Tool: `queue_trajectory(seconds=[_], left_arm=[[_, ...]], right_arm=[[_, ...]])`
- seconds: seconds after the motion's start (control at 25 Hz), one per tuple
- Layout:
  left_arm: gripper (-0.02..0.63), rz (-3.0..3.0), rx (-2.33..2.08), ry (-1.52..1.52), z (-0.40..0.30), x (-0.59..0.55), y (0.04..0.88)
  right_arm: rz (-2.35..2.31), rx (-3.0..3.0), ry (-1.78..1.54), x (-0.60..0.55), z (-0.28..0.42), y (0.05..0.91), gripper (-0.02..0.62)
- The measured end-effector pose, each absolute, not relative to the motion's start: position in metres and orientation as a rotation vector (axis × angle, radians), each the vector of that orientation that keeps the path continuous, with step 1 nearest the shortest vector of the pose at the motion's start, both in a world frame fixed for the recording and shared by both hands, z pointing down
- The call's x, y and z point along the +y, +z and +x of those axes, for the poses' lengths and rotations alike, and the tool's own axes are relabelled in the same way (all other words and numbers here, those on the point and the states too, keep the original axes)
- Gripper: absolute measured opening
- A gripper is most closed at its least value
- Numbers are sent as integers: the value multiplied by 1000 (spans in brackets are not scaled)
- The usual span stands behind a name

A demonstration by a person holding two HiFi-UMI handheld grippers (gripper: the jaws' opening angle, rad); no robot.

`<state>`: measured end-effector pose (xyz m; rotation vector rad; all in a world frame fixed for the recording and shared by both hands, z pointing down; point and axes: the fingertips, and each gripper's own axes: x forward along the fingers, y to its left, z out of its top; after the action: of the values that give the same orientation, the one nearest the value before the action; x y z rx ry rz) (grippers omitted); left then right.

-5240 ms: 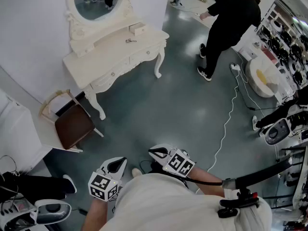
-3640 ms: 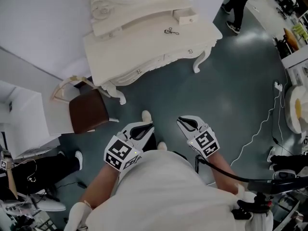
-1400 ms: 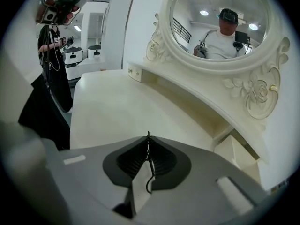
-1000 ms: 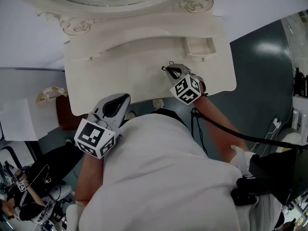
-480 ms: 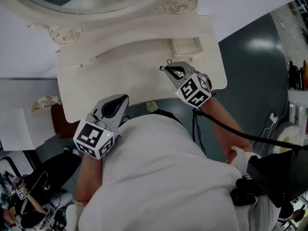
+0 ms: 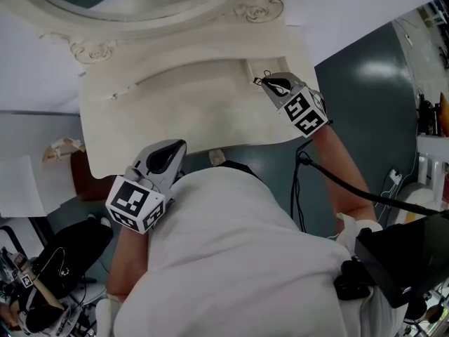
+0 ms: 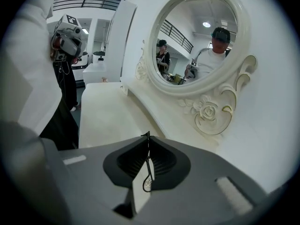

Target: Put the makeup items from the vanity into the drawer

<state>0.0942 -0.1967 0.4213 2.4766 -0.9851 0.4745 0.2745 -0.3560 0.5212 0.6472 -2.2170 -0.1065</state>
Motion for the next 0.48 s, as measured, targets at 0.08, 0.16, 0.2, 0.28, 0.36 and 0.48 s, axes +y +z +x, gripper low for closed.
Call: queue_trajectory(seconds=[0.08, 0.16, 0.2, 0.28, 0.36, 0.48], left_arm=[[3, 2467, -999, 476, 93, -196, 421], [3, 2458, -1011, 479, 92, -195, 421], [3, 2452, -1018, 481, 91, -195, 421], [3, 2441, -1030, 482, 90, -196, 421], [3, 2432, -1039, 485, 88, -197, 422], [3, 2419, -1057, 491, 86, -198, 423]], right_arm=[[647, -2207, -94, -366, 283, 525, 12], [640, -2195, -87, -376, 290, 531, 12], [634, -2189, -84, -381, 293, 534, 12], [619, -2177, -77, -390, 298, 543, 12], [600, -2163, -70, -399, 302, 554, 12], [574, -2141, -58, -411, 306, 570, 12]])
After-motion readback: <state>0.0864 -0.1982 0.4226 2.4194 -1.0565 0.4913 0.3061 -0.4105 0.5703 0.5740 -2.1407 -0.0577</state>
